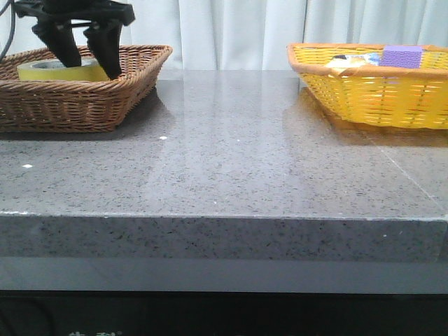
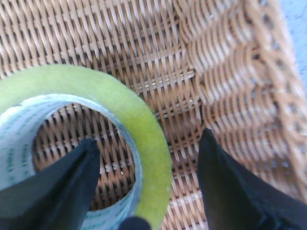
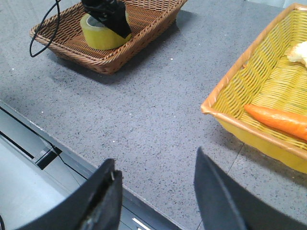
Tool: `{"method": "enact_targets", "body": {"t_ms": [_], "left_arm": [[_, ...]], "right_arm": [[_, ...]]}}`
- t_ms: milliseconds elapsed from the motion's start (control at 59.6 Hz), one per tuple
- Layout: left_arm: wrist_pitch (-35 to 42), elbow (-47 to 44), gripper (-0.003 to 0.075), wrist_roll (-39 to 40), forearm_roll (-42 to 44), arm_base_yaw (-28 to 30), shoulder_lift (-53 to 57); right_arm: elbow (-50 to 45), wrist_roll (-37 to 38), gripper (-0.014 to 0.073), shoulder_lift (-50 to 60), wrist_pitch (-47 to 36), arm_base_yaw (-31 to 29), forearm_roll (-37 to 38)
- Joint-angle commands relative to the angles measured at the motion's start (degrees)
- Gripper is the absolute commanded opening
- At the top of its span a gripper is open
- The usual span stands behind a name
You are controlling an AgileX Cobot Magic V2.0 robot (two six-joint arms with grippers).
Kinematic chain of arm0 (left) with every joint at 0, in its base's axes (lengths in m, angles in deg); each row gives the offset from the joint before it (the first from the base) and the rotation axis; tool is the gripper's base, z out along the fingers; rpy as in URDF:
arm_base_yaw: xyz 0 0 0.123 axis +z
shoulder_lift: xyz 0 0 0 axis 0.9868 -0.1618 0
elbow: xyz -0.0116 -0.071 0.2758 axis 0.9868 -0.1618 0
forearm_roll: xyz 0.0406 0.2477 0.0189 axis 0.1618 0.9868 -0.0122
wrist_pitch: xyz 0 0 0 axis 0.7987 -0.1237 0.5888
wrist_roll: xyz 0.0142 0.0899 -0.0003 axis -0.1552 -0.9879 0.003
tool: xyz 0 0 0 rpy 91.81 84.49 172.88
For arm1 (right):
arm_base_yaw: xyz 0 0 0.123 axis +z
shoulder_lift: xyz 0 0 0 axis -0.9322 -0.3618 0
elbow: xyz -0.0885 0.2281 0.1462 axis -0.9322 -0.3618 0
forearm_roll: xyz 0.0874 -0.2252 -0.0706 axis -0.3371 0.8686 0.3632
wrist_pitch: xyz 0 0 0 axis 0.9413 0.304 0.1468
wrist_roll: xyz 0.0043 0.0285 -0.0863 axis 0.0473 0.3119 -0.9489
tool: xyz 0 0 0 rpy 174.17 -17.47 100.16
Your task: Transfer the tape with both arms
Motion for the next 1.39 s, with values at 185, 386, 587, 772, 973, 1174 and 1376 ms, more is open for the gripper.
{"method": "enact_targets", "body": {"t_ms": [185,386,587,772,973,1174,1376], "left_arm": [[-2.6,6.3,0.0442,0.6,-1.2,0.1,8.6],[-0.9,3.8,0.0442,0.6,-5.9,-0.4,16.9],[6.7,-10.3,0.0442,0.6,-5.9,-2.9,27.1],[16.7,-28.3,0.0442,0.1,-5.3,-7.1,37.9],[23.1,-44.8,0.0441,-0.1,-4.5,-11.9,48.5],[27.3,-59.1,0.0441,-0.1,-4.2,-17.7,60.7],[32.6,-67.1,0.0441,0.6,-1.9,-18.1,71.0]], "right_arm": [[1.5,-0.4,0.0384,0.0,-4.4,-0.1,-0.4],[1.5,-0.4,0.0384,0.0,-4.4,-0.1,-0.4],[1.5,-0.4,0.0384,0.0,-4.4,-0.1,-0.4],[1.5,-0.4,0.0384,0.0,-4.4,-0.1,-0.4],[1.5,-0.4,0.0384,0.0,-4.4,-0.1,-0.4],[1.5,-0.4,0.0384,0.0,-4.4,-0.1,-0.4],[1.5,-0.4,0.0384,0.0,-3.6,-0.1,0.3]]}}
